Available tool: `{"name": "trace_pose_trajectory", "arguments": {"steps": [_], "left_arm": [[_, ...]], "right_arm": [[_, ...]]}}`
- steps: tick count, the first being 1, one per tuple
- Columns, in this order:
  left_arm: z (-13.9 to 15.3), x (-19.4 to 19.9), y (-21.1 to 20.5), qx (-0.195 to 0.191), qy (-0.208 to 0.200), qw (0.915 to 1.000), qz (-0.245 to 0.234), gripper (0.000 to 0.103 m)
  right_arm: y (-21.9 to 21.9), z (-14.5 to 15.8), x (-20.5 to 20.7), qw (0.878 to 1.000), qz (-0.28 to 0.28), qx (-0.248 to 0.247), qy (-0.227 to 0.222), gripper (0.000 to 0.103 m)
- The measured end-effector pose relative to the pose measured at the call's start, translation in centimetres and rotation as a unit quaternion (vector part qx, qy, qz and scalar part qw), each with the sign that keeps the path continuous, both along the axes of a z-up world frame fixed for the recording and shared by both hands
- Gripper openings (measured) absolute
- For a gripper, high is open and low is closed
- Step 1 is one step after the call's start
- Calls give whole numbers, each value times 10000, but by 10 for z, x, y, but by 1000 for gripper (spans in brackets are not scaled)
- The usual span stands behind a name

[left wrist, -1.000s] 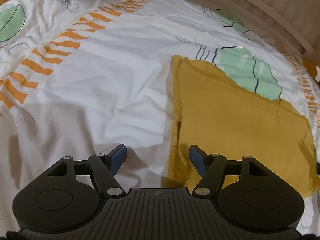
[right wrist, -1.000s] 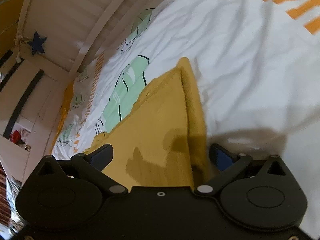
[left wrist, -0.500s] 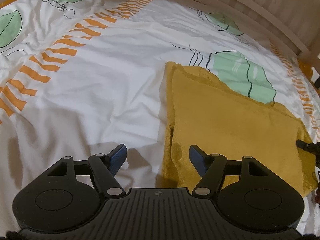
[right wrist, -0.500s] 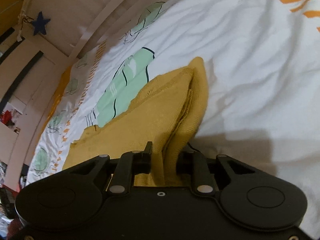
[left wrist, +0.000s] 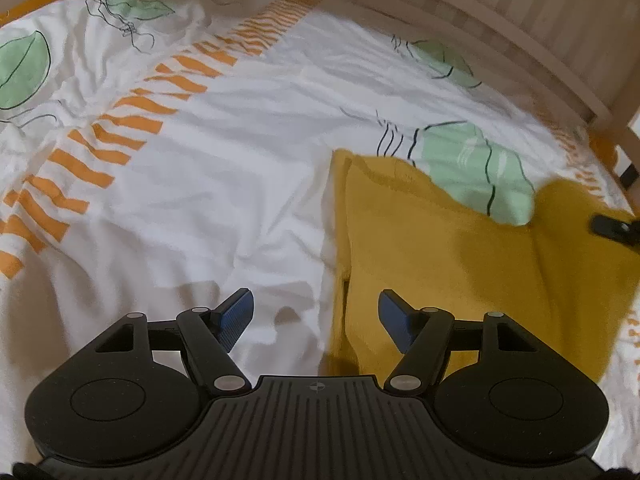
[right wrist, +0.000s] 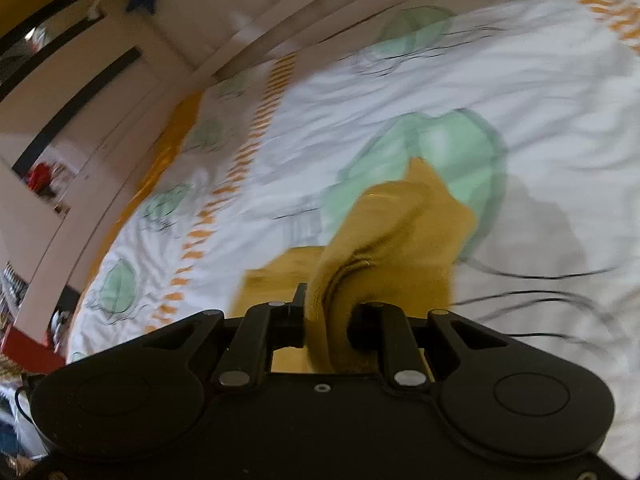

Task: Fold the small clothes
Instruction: 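Grasp the sweater side edge with the right tool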

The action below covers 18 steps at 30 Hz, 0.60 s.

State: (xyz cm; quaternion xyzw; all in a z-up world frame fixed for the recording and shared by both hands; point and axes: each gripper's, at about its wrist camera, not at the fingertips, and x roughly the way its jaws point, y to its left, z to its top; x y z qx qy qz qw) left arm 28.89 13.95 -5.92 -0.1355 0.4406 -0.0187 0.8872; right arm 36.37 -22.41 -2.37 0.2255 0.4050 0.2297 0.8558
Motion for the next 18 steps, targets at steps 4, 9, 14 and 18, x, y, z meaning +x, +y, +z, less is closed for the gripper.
{"name": "trace_pose_trajectory", "arguments": {"steps": [4,9,14,18], "left_arm": [[9,-2,11,-47,-121,9999,81,68],[15,-3,25,-59,-182,9995,245,68],[16,-3,35,-119,-185,9993,311,68],[17,-4,36,-46,-188,9994,297,68]], "right_arm": [[60,-5,6,9995,274,-148,-19,25],[111,-30,11,9985,386,-355,144,25],[140,-42,8,9970,350,-688,115,25],[157,-49,6,9943,377,-996,34,25]]}}
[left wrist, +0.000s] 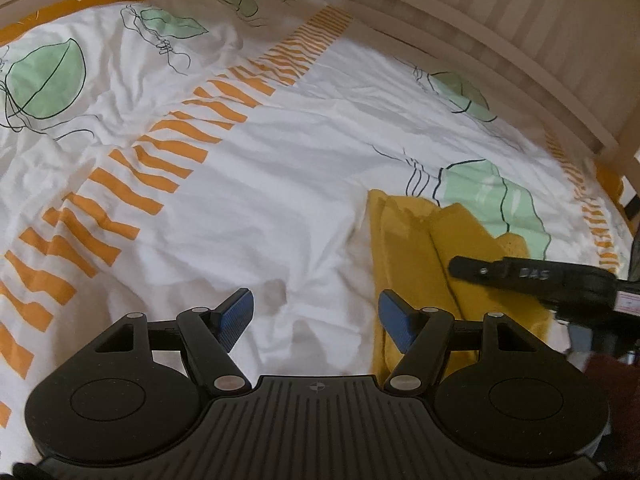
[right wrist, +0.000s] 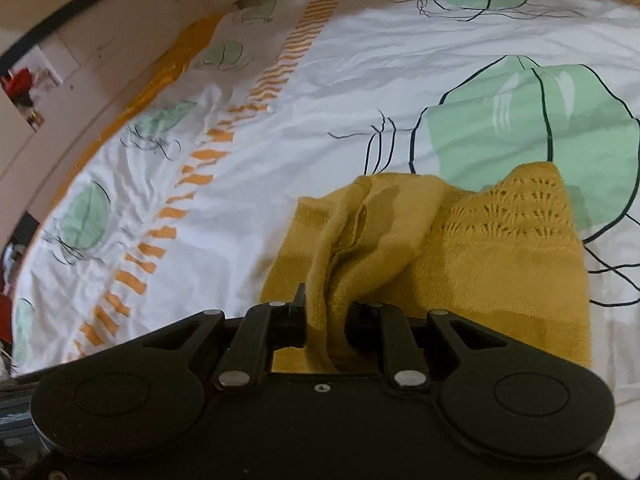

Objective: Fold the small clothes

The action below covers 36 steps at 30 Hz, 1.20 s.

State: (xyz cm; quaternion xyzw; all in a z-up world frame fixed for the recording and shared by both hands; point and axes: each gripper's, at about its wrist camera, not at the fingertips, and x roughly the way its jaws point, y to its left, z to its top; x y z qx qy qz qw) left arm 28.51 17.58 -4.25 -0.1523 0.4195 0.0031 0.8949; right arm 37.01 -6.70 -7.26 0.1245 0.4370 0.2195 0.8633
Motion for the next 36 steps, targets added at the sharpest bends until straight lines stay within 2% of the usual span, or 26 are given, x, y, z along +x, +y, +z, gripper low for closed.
{"name": "trace_pose_trajectory", "arguments": {"steps": [5,10,12,14,19,22,24,27,30,34,36], "left_arm": [[0,-2,2,-38,8,10000,25,68],[-1,-2,5,-61,27,10000,34,68],[0,-2,6,-68,14,10000,54,68],[1,-3,7,-80,7,9999,81,68],[0,-4,11,-118,39,9998,155,68],[0,-4,13,-125,43,9998,156,68],[0,-4,14,-140,43,9998,156,68],[0,-4,13,-144,38,9998,148,68],[-1,-4,11,-117,31,9999,102,68],[-3,-4,6,-77,58,9999,41,68],[-4,-4,3,-43,67,10000,4,68]], "right_arm": [[13,-6,0,9998,5,-185,-42,27],[25,-3,-1,9998,74,-196,-68,41],[30,2,-2,9997,168,-144,-121,50],[32,7,-2,9994,276,14,-191,53],[27,21,-1,9932,652,898,-349,53],[11,32,-1,9898,541,1243,-444,56],[-2,38,-5,9895,412,1293,-506,59],[-27,39,-11,9912,166,1175,-589,59],[-47,30,-19,9948,-75,819,-598,59],[-53,11,-41,9975,-54,303,-632,59],[-49,2,-55,9975,39,231,-661,59]]}}
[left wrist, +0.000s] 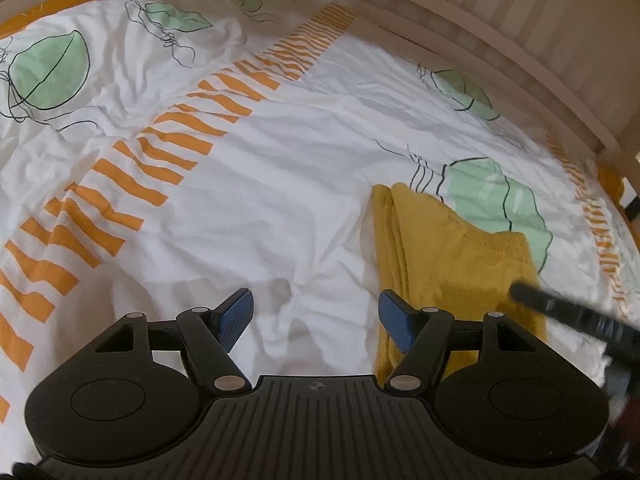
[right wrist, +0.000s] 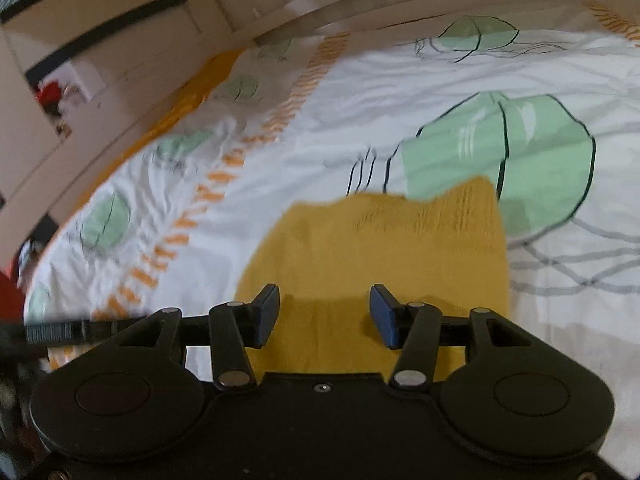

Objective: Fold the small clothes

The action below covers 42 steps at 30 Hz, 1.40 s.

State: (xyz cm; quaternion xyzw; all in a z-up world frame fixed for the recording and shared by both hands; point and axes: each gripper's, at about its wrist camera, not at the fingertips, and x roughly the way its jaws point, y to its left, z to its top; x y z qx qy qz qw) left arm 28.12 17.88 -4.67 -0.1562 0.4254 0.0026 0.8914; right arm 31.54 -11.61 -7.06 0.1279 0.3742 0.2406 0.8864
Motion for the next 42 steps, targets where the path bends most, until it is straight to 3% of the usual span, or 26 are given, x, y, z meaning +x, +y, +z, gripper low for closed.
{"name": "trace_pose_trajectory", "arguments": {"steps": [4,7,9,13,17,20,23,25,27,32,34,35,36,39,42], "left_arm": [[-2,0,-7,50,-6,10000,-78,68],[-4,1,-10,29,-39,9999,-142,68],[-5,1,-14,19,-57,9998,-208,68],[-6,1,-18,-15,-120,9995,-286,68],[-8,0,-21,-63,-156,9991,-377,68],[-8,-2,-25,-60,-169,9989,-436,68],[-8,-2,-28,-25,-181,9987,-484,68],[-8,-2,-30,-8,-180,9986,-494,68],[-9,-1,-31,6,-144,9987,-499,68],[-12,-1,-30,-6,-55,9988,-489,68],[-12,-1,-29,-16,-74,9987,-498,68],[-12,-2,-29,-19,-87,9987,-500,68],[-12,-2,-29,-20,-105,9987,-499,68],[-10,-3,-27,-22,-143,9988,-478,68],[-7,-3,-27,-32,-179,9989,-424,68]], "right_arm": [[21,-19,-28,9993,346,-96,-49,59],[41,-36,-34,9981,561,167,201,60],[55,-42,-37,9971,663,308,227,67],[74,-39,-43,9912,1200,562,-4,72],[67,-30,-52,9895,1360,390,-308,73],[56,-21,-66,9898,1253,-102,-667,74],[57,-16,-84,9820,1409,-717,-1033,73],[64,-15,-93,9747,1563,-1056,-1197,65],[73,-18,-101,9653,1687,-1423,-1397,50],[97,-32,-110,9384,1831,-2313,-1800,50],[100,-35,-112,9330,1791,-2459,-1924,34],[97,-34,-117,9346,1743,-2412,-1950,17],[94,-30,-116,9406,1634,-2250,-1949,14],[78,-15,-110,9657,1223,-1426,-1793,12],[78,-13,-96,9795,1081,-875,-1454,12]]}}
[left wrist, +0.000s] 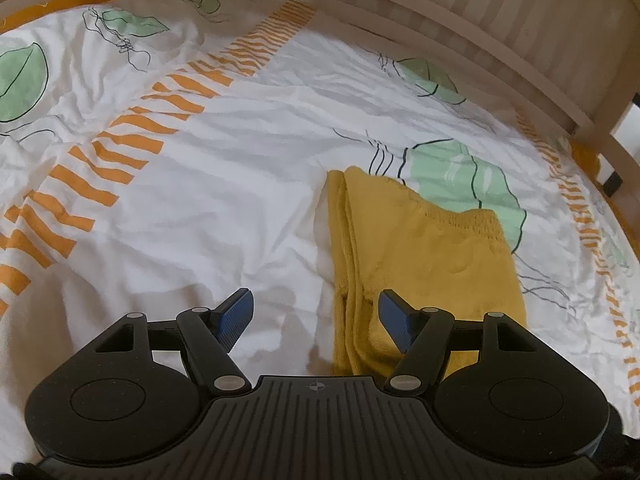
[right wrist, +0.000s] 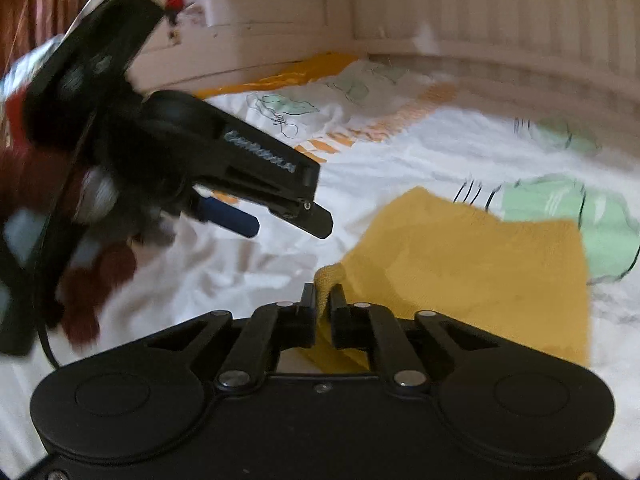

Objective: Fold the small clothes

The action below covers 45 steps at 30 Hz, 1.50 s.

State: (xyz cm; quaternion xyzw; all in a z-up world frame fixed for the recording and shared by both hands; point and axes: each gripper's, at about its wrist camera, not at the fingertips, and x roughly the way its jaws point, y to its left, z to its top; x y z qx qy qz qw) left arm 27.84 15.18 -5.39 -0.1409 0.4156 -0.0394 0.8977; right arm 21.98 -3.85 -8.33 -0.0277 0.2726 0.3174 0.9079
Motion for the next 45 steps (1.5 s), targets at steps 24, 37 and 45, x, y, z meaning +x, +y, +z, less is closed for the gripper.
{"name": "trace_pose_trajectory", "arguments": {"steps": [24,37,45], "left_arm": [[-37,-11,-45,241,524,9952,-787,68],[-54,11,-52,-186,471,9952,-839,87],[-57,15,-55,-719,365,9918,-991,91]], "right_arm": [[-99,-2,7,9918,-407,724,973,91],[-170,-40,98,9535,-1210,2001,1901,101],[-164,-57,154,9351,-833,2654,2194,102]]}}
